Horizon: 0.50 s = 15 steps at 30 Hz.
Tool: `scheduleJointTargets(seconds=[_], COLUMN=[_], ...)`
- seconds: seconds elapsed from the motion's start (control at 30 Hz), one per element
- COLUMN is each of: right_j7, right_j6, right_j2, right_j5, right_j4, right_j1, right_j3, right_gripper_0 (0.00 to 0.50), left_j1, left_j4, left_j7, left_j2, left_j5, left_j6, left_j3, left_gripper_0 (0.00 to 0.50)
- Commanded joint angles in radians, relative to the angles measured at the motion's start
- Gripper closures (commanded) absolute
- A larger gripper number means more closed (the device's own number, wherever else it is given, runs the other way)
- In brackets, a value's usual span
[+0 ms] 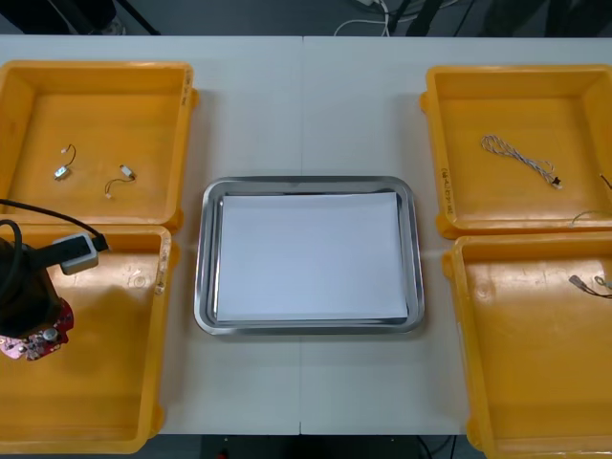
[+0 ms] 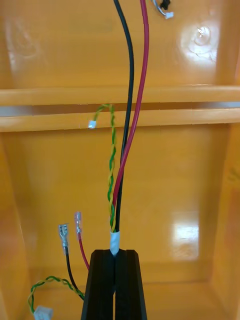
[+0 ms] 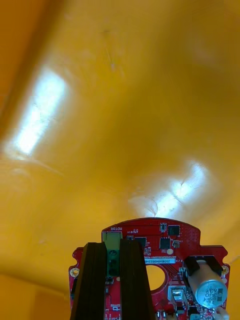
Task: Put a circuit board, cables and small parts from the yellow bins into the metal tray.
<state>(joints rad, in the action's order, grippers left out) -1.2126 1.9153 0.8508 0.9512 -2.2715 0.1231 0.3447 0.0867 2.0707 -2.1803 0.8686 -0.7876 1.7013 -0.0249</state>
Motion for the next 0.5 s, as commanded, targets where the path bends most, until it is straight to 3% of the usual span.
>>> scheduleJointTargets(seconds=[0.03, 0.23, 0.5], right_j7=[-0.105, -0.200, -0.308], right_j6=[0.005, 0.005, 0.005], right_j2=[0.044, 0.059, 0.109], right_j5=[0.052, 0.124, 0.144], right_j4=[-0.026, -0.026, -0.026], right_j1=[0.055, 0.107, 0.173], right_j3=[0.025, -0.007, -0.127], right_gripper_0=[0.500, 0.500, 0.500], left_j1=[0.077, 0.153, 0.232], left_j4=[0.065, 0.095, 0.141], left_j7=[-0.027, 0.004, 0.065], left_j2=[-0.034, -0.089, -0.149], left_j5=[-0.009, -0.016, -0.016], left_j6=[0.086, 0.218, 0.219], left_j3=[-0.059, -0.101, -0.113], left_gripper_0=[0.500, 0.500, 0.500])
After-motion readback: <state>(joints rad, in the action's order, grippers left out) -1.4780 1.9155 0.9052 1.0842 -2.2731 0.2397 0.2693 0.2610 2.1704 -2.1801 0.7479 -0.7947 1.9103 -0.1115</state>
